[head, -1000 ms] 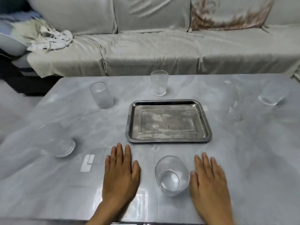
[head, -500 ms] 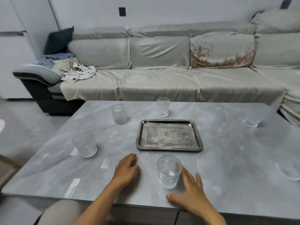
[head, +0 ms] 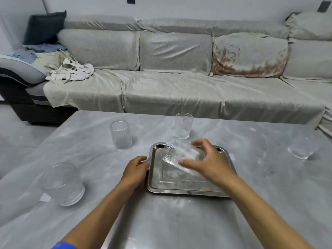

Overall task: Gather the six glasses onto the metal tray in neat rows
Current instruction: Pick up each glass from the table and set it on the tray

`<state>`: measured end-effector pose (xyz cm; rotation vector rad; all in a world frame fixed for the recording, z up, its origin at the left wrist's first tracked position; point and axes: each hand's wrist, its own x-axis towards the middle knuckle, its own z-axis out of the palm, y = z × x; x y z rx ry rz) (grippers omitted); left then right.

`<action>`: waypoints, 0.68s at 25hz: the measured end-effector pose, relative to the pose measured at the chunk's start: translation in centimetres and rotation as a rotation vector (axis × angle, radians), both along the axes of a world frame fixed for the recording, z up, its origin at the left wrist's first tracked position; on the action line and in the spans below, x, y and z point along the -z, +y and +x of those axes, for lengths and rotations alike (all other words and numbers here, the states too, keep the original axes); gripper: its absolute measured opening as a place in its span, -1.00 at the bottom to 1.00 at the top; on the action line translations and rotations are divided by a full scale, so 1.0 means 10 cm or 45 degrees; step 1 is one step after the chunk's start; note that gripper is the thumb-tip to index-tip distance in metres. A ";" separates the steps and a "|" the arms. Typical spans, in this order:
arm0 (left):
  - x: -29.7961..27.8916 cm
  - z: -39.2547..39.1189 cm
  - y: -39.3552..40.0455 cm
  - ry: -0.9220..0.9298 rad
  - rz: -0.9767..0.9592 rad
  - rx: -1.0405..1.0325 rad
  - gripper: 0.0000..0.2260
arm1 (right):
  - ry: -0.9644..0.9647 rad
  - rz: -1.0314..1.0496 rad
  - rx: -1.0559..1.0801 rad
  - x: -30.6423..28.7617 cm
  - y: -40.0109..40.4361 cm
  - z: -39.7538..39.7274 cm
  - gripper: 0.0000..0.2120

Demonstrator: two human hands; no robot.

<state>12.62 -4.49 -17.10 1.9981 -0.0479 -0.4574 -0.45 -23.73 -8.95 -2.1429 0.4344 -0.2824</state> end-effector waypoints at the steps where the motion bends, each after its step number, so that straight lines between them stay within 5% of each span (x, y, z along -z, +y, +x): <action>1: -0.01 0.06 -0.04 0.032 -0.025 -0.027 -0.82 | 0.021 -0.066 0.020 -0.05 -0.04 0.21 -0.31; 4: 0.00 0.14 -0.11 0.058 0.006 -0.037 -0.93 | 0.056 -0.314 0.009 -0.02 -0.09 0.71 -0.36; 9: 0.05 0.11 -0.15 0.027 0.010 -0.039 -0.74 | 0.042 -0.584 -0.082 0.22 0.03 1.08 -0.38; 17: 0.14 0.13 -0.17 0.001 0.051 -0.118 -0.77 | -0.044 -0.703 -0.137 0.29 0.24 1.26 -0.54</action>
